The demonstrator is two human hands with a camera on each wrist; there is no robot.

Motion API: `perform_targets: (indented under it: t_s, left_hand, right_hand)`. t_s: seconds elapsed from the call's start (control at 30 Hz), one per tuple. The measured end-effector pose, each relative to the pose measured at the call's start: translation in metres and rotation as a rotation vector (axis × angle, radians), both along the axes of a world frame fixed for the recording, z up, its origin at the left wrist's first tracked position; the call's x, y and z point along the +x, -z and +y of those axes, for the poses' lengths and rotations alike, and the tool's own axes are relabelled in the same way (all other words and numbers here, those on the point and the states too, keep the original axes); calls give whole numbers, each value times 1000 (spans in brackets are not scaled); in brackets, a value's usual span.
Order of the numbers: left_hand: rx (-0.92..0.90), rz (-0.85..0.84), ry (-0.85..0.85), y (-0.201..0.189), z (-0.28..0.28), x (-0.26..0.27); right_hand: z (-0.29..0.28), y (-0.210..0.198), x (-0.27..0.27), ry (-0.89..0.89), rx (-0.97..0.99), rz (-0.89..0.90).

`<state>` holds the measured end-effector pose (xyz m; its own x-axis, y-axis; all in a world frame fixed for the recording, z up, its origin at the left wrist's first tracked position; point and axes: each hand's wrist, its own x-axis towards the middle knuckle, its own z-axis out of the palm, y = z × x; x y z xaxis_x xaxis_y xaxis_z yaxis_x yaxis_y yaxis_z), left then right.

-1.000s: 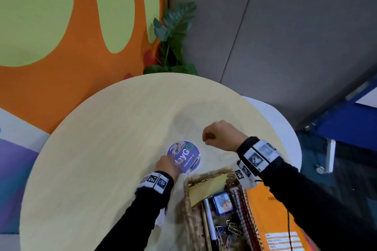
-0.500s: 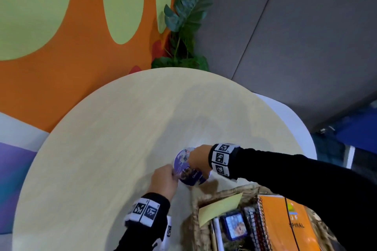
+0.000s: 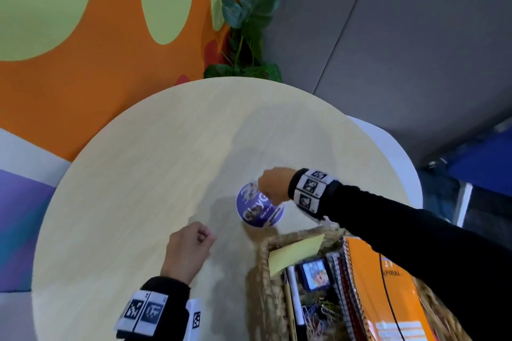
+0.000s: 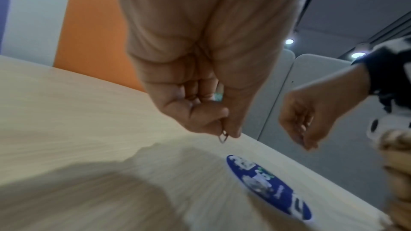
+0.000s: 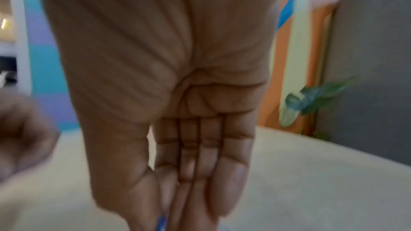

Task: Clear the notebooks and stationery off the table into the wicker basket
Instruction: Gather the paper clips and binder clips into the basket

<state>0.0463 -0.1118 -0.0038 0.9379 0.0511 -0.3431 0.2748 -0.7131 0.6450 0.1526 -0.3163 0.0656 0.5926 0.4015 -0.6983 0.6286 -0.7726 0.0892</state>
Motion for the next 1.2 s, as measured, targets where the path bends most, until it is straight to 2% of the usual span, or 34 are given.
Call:
perform_targets:
  t_s: [0.1,0.2,0.27,0.4,0.5,0.6,0.73,0.8,1.0,1.1,1.2]
  left_hand:
    - [-48,-61,76,-16,-17,-1]
    - [-114,-112,185,-36,-40,-10]
    - [-164,-142,273,-50,-55,-18]
    - [-230,-143,460,-78,-82,-40]
    - [-106,-107,643,-91,-97,-55]
    - [24,-44,765,-91,-109,-69]
    - [241,23,957,-89,-132,-83]
    - [337,50,1031,-91,-145,-87]
    - [448,127,1123,-91,-194,-87]
    - [516,251,1176,-63,-210,-84]
    - [485,283,1102,-42,-215,-81]
  right_hand:
    - [-15,-40,-33,124,215,-107]
    - [-38,-65,-100,286,286,-117]
    - [-48,-59,-146,314,199,-53]
    - [-58,-16,-206,378,-11,92]
    - [-55,7,-218,434,-102,120]
    - [-53,17,-219,480,-86,91]
    - [-59,8,-219,606,-13,14]
    - [-73,-7,-223,698,87,-61]
    - [-126,-55,-258,958,366,-319]
    - [-133,-69,-282,1061,432,-379]
    - [-134,-71,-301,1129,483,-398]
